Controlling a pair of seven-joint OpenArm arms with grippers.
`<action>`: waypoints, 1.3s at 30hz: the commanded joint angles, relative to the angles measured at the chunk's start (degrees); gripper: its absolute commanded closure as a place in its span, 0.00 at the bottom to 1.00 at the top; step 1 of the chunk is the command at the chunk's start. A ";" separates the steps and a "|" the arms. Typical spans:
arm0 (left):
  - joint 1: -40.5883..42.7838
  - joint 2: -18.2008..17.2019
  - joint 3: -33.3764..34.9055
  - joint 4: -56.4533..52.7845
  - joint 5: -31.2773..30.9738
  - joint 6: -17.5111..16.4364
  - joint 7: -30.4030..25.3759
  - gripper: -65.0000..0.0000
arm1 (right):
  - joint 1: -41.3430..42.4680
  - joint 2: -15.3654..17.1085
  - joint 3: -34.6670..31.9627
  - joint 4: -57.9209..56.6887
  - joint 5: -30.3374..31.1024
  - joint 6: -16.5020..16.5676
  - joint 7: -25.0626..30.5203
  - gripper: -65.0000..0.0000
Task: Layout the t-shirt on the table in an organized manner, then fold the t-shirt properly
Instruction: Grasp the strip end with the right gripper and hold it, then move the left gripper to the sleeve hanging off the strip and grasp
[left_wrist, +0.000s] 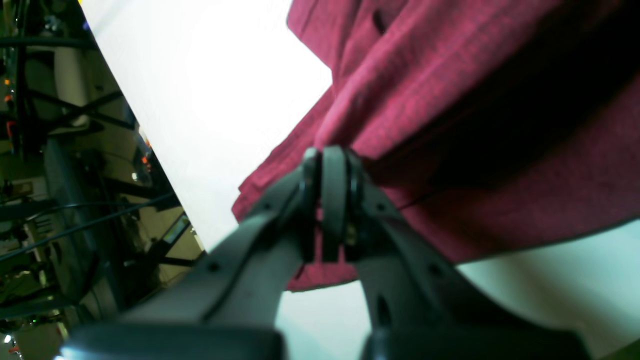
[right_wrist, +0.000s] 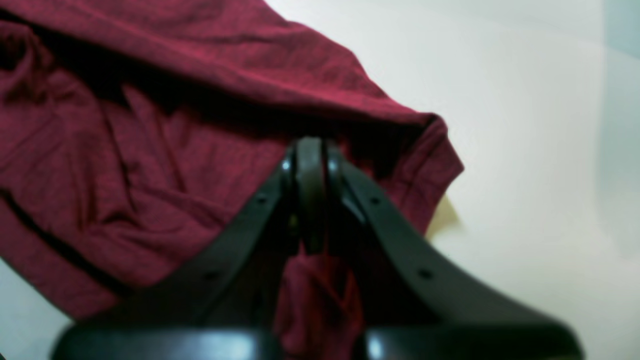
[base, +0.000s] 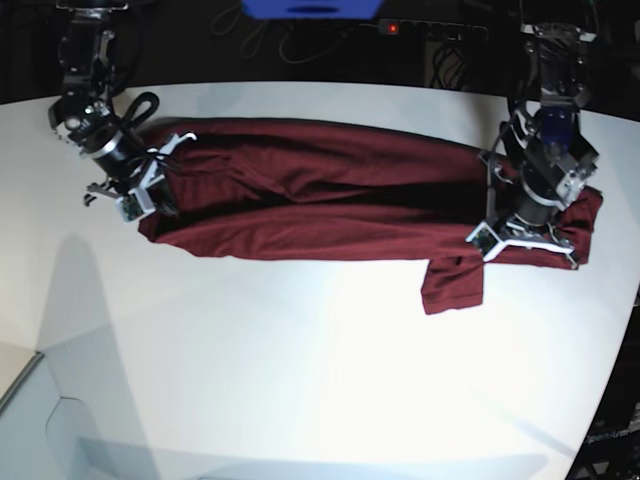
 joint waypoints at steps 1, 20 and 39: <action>-0.30 -0.50 -0.25 0.82 0.32 0.53 -0.56 1.00 | 0.34 0.09 0.41 1.00 0.97 0.17 1.45 1.00; 1.63 -0.33 -0.08 -6.92 0.32 0.53 -0.21 0.91 | 12.73 -6.24 -0.82 -3.49 0.71 0.17 0.84 1.00; -3.73 4.86 -6.85 3.01 -0.20 0.53 -0.65 0.51 | 15.11 -7.38 -0.38 -17.20 0.71 0.17 1.36 1.00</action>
